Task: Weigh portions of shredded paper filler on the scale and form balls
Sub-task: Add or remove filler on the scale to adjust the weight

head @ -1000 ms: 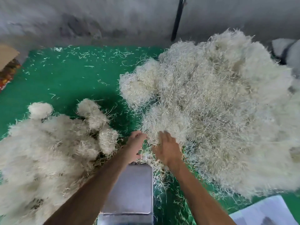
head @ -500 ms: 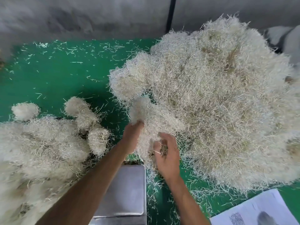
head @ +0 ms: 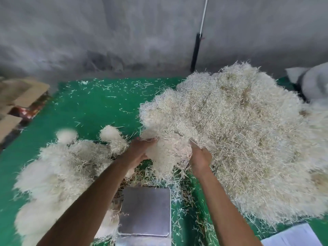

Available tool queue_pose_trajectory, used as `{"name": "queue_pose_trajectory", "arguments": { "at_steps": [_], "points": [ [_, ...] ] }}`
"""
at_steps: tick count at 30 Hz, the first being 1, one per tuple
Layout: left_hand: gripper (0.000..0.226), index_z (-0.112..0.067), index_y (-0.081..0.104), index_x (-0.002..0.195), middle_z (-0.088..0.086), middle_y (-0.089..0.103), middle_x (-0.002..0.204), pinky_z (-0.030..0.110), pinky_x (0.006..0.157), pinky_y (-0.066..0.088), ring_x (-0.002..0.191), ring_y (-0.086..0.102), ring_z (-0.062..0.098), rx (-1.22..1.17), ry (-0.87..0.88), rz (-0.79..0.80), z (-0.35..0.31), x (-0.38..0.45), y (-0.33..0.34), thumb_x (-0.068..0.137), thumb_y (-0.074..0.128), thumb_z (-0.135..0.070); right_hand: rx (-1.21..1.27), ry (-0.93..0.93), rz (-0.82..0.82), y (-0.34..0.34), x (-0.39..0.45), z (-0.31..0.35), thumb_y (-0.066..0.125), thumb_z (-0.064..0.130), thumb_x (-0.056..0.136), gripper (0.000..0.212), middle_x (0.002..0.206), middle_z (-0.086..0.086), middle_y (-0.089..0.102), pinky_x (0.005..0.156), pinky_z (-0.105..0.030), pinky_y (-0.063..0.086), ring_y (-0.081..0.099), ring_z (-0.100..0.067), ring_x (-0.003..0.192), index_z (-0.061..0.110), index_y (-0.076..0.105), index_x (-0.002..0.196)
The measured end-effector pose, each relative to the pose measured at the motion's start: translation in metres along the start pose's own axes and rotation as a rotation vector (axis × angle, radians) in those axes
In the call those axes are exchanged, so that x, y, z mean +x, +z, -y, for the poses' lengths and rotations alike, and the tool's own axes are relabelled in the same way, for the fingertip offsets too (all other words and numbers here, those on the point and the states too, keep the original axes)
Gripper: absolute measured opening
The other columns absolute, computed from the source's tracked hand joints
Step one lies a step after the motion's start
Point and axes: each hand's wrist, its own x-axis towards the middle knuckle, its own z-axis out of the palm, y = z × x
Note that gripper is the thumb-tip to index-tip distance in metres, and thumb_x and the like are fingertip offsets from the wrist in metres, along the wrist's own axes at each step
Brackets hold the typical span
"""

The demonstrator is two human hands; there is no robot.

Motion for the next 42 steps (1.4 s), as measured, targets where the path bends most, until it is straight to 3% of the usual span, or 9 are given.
{"name": "queue_pose_trajectory", "arguments": {
  "at_steps": [5, 9, 12, 17, 23, 26, 29, 33, 42],
  "points": [
    [0.012, -0.014, 0.064, 0.1, -0.005, 0.076, 0.076, 0.022, 0.051, 0.056, 0.064, 0.073, 0.008, -0.043, 0.043, -0.069, 0.007, -0.013, -0.029, 0.09, 0.071, -0.015, -0.02, -0.028, -0.054, -0.009, -0.007, -0.002, 0.073, 0.036, 0.096, 0.036, 0.057, 0.001, 0.04, 0.035, -0.023, 0.028, 0.03, -0.012, 0.038, 0.014, 0.051, 0.078],
    [0.032, -0.013, 0.063, 0.115, 0.008, 0.072, 0.108, 0.037, 0.073, 0.06, 0.092, 0.073, 0.023, -0.153, 0.036, -0.043, 0.014, -0.019, -0.012, 0.086, 0.074, -0.024, 0.01, 0.024, 0.121, 0.007, -0.034, -0.009, 0.062, 0.041, 0.102, 0.043, 0.121, -0.001, 0.062, 0.084, -0.03, 0.053, 0.068, -0.027, 0.104, 0.016, 0.056, 0.137],
    [0.069, -0.015, 0.065, 0.112, 0.01, 0.074, 0.106, 0.035, 0.071, 0.061, 0.092, 0.075, 0.023, 0.005, -0.016, 0.096, 0.026, -0.032, 0.018, 0.056, 0.095, -0.042, -0.177, -0.015, 0.311, 0.019, -0.044, -0.031, 0.061, 0.035, 0.103, 0.077, 0.169, 0.004, 0.014, 0.119, -0.043, 0.03, 0.048, -0.021, 0.136, 0.026, 0.016, 0.165],
    [0.084, -0.014, 0.036, 0.15, 0.022, 0.042, 0.15, 0.036, 0.078, 0.059, 0.112, 0.06, 0.036, 0.291, -0.043, -0.171, 0.006, -0.03, -0.009, 0.081, 0.081, -0.025, 0.021, 0.031, 0.021, -0.02, -0.013, -0.008, 0.066, 0.028, 0.101, 0.072, 0.133, -0.018, 0.062, 0.078, -0.035, 0.062, 0.059, -0.01, 0.071, 0.006, 0.03, 0.16],
    [0.077, -0.032, 0.04, 0.15, 0.019, 0.041, 0.152, 0.03, 0.086, 0.053, 0.102, 0.06, 0.021, 0.947, 0.192, -0.028, 0.017, -0.049, 0.001, 0.091, 0.052, 0.015, -0.15, 0.047, 0.121, -0.003, -0.023, -0.017, 0.067, 0.064, 0.089, 0.085, 0.11, -0.003, 0.056, 0.062, -0.03, 0.047, 0.049, -0.011, 0.075, 0.016, 0.037, 0.153],
    [0.034, -0.01, 0.061, 0.126, 0.021, 0.06, 0.135, 0.039, 0.093, 0.056, 0.098, 0.068, 0.025, 0.493, 0.072, 0.007, 0.018, -0.051, 0.03, 0.093, 0.066, -0.008, -0.159, 0.169, 0.213, -0.001, -0.023, -0.042, 0.07, 0.037, 0.097, 0.076, 0.15, -0.015, 0.049, 0.101, -0.051, 0.056, 0.061, -0.032, 0.126, 0.016, 0.031, 0.16],
    [0.045, -0.01, 0.055, 0.138, 0.012, 0.064, 0.124, 0.038, 0.092, 0.056, 0.105, 0.065, 0.027, 0.801, 0.068, -0.185, -0.001, -0.044, -0.017, 0.094, 0.061, -0.002, 0.191, 0.178, 0.042, -0.037, 0.009, -0.014, 0.061, 0.003, 0.1, 0.057, 0.114, -0.003, 0.06, 0.078, -0.014, 0.057, 0.067, 0.008, 0.095, 0.008, 0.043, 0.154],
    [0.03, -0.006, 0.057, 0.106, 0.003, 0.052, 0.094, 0.025, 0.075, 0.055, 0.099, 0.06, 0.024, 0.762, 0.007, -0.465, -0.003, -0.039, -0.072, 0.085, 0.062, 0.014, 0.21, 0.044, -0.158, -0.082, 0.025, 0.009, 0.068, 0.014, 0.099, 0.068, 0.16, -0.016, 0.041, 0.121, -0.05, 0.034, 0.047, -0.032, 0.141, 0.008, 0.033, 0.158],
    [0.063, -0.008, 0.04, 0.143, 0.012, 0.058, 0.091, 0.018, 0.041, 0.043, 0.062, 0.054, 0.014, 0.739, 0.166, -0.348, 0.002, -0.043, -0.048, 0.087, 0.061, 0.012, -0.509, -0.203, -0.203, -0.065, 0.003, -0.038, 0.059, 0.022, 0.104, 0.056, 0.135, -0.013, 0.055, 0.114, -0.049, 0.045, 0.058, -0.029, 0.126, -0.005, 0.036, 0.148]
  ]
}}
